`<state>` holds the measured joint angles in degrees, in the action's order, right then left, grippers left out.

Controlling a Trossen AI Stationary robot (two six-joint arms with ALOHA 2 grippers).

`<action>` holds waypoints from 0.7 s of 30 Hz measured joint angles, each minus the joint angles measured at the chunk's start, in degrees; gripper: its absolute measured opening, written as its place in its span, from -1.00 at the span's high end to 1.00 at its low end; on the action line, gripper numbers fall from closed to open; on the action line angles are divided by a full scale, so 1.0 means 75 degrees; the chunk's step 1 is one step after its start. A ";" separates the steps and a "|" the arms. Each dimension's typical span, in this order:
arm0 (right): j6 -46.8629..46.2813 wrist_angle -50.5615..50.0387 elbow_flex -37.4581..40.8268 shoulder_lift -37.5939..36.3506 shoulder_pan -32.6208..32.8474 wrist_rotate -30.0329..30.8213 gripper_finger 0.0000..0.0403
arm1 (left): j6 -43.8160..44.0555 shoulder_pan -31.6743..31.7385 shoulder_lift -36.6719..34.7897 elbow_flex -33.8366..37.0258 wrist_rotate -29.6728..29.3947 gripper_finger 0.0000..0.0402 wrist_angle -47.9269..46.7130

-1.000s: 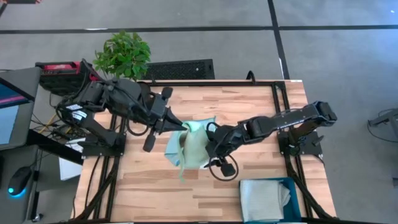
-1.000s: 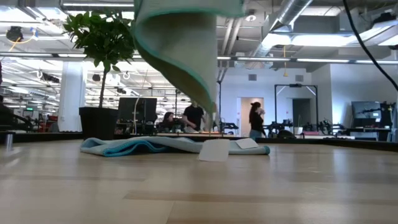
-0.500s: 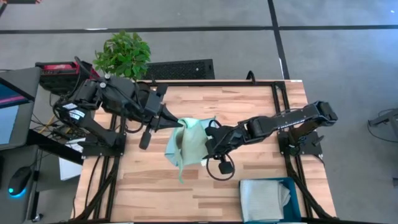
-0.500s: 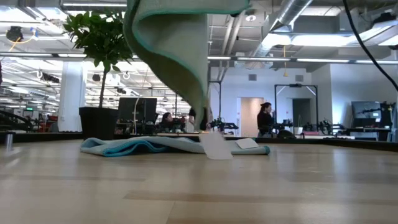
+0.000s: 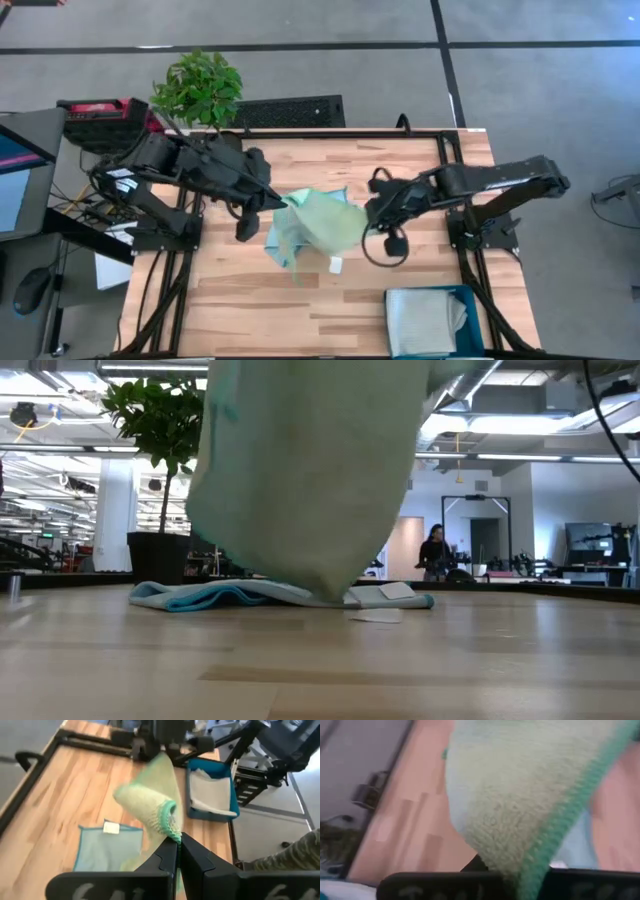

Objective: Fold microfiber towels
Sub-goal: Fold the green microfiber towel

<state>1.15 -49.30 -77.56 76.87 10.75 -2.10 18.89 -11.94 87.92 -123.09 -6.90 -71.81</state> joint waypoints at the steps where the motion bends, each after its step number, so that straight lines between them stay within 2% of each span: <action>1: -0.0048 -0.0210 0.0000 -0.0125 -0.0055 0.0158 0.97 | 0.0141 0.0000 0.0014 0.0085 -0.0021 1.00 0.0022; 7: -0.0161 -0.1082 0.0000 -0.0801 -0.0454 0.0500 0.98 | 0.0699 0.0000 0.0044 0.0893 -0.0424 1.00 0.0012; 12: -0.0161 -0.1342 0.0000 -0.1263 -0.0850 0.0651 0.99 | 0.1179 0.0013 0.0040 0.1435 -0.1846 1.00 0.0150; 21: 0.0331 -0.1355 0.0000 -0.1747 -0.1987 0.2606 0.98 | 0.2174 0.0644 0.0048 0.1972 -0.4252 1.00 0.0114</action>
<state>3.63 -59.46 -77.56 63.77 -4.15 17.45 35.19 -7.11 88.28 -108.30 -38.78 -70.96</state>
